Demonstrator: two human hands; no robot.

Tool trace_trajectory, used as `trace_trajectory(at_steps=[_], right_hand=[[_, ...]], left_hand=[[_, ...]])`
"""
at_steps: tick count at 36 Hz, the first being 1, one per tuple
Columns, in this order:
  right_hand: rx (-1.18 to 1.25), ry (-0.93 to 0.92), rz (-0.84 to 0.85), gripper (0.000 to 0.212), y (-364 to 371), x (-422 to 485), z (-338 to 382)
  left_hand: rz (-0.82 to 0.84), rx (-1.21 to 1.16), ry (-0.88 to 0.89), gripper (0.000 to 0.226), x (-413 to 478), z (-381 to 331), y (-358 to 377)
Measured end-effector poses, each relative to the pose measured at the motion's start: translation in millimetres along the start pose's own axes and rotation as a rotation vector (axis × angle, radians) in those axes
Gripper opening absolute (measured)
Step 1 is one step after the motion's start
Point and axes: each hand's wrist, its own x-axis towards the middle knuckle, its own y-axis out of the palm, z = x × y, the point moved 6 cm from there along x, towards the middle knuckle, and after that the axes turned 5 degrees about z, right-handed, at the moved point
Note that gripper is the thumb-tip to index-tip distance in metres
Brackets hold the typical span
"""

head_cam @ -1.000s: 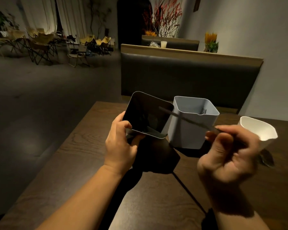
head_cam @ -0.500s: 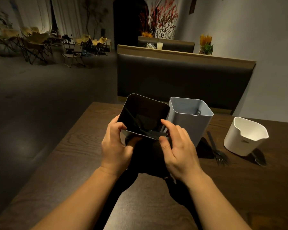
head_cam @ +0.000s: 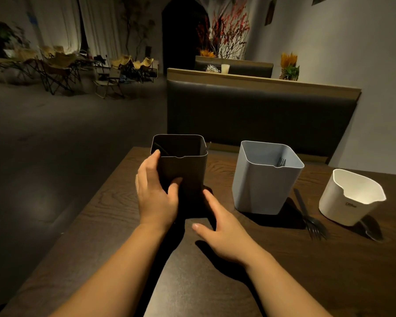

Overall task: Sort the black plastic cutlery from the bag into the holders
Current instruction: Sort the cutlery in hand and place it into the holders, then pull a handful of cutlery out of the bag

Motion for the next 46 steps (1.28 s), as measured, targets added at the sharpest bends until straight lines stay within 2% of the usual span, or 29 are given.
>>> trace_trajectory(at_steps=[4, 8, 13, 16, 18, 20, 21, 23, 27, 31, 38, 41, 46], right_hand=[[0.022, 0.025, 0.017, 0.086, 3.7, 4.1, -8.5], [-0.030, 0.003, 0.025, 0.079, 5.2, 2.2, -6.5], [0.004, -0.059, -0.141, 0.046, -14.7, -14.8, 2.1], [0.025, -0.137, -0.293, 0.016, -44.2, -33.4, 6.0], [-0.024, -0.165, -0.419, 0.015, -71.4, -47.8, 5.3], [-0.114, -0.162, -0.552, 0.016, -101.9, -62.6, 0.2], [-0.169, -0.140, -0.603, 0.014, -116.0, -69.5, -4.3], [-0.258, -0.053, -0.678, 0.010, -142.1, -83.6, -18.3], [-0.377, 0.258, -0.847, 0.011, -176.9, -121.4, -66.8], [-0.346, 0.509, -0.759, 0.015, -178.1, -136.7, -107.1], [-0.449, 0.633, -0.471, 0.051, -164.0, -120.8, -117.1], [-0.486, 0.656, -0.461, 0.050, -164.8, -114.3, -120.9], [-0.431, 0.661, -0.566, 0.034, -173.1, -110.1, -125.2]], left_hand=[[0.082, -0.030, -0.061, 0.109, 1.9, 7.3, 6.4], [0.086, -0.056, -0.100, 0.114, 3.6, 5.9, 6.9], [0.129, -0.089, -0.122, 0.116, 6.1, 7.8, 4.3], [0.016, 0.042, -0.086, 0.108, 5.2, -2.5, -3.3], [-0.045, 0.121, 0.053, 0.084, 0.3, -27.3, -3.6], [0.090, 0.098, 0.152, 0.058, -4.5, -58.0, 12.7], [0.210, 0.081, 0.157, 0.054, -8.3, -72.1, 25.7], [0.376, 0.073, 0.154, 0.059, -16.3, -97.7, 53.0], [0.461, 0.114, 0.121, 0.064, -18.7, -125.6, 98.5], [0.477, 0.303, 0.154, 0.046, -13.5, -124.5, 120.2], [0.322, 0.260, 0.351, 0.018, -45.8, -126.5, 102.5], [0.267, 0.259, 0.448, 0.019, -61.6, -123.8, 89.4], [0.183, 0.220, 0.536, 0.022, -74.7, -113.6, 74.1]])
